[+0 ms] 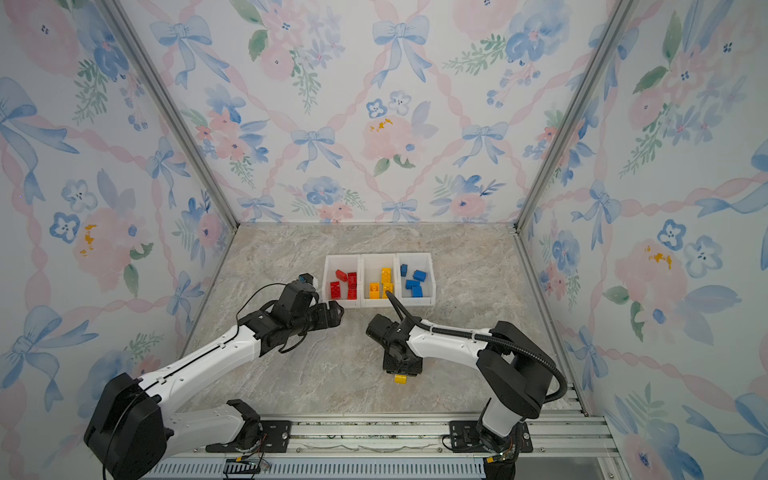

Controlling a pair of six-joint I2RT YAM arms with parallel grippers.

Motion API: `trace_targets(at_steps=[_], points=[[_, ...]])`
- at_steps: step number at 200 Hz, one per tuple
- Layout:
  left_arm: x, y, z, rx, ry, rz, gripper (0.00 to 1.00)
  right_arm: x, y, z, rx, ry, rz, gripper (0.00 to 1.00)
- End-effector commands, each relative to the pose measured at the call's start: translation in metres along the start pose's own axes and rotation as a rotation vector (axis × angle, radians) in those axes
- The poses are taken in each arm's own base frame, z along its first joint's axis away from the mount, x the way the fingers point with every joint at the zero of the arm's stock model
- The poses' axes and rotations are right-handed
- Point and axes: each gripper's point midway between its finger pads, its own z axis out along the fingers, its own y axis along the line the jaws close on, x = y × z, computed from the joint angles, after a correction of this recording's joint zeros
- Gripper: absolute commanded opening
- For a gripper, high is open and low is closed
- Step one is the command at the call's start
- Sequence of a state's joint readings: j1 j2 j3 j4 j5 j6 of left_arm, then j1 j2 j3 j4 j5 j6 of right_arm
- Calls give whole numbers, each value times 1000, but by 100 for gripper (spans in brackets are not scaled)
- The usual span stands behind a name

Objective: Sort the legos into containers by color
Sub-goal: 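Grasp the yellow brick with the right gripper and lift it, then carry the yellow brick into the middle bin and open the right gripper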

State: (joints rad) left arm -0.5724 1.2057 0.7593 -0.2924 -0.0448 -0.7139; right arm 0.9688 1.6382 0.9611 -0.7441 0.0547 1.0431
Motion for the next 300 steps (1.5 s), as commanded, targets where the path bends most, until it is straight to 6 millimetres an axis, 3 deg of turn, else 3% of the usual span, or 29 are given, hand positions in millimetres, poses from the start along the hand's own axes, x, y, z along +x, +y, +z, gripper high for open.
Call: trace_targets(at_steps=[1, 78, 119, 180, 185, 255, 300], points=[[-2, 3, -3, -4, -20, 10, 94, -3, -3, -11, 40, -29, -30, 38], [-4, 1, -5, 1, -26, 16, 94, -35, 11, -59, -45, -156, -60, 36], [-4, 2, -6, 3, -29, 16, 93, -70, 23, -86, -84, -223, -107, 36], [-8, 1, -12, 12, -50, -8, 93, -135, 35, -109, -133, -308, -141, 36], [-8, 0, -12, 14, -51, -11, 93, -141, 37, -101, -121, -298, -147, 36], [-6, 3, -13, 11, -53, -32, 93, -223, 63, -99, -155, -362, -168, 37], [-5, 4, -15, 15, -56, -42, 93, -256, 79, -85, -169, -362, -176, 37]])
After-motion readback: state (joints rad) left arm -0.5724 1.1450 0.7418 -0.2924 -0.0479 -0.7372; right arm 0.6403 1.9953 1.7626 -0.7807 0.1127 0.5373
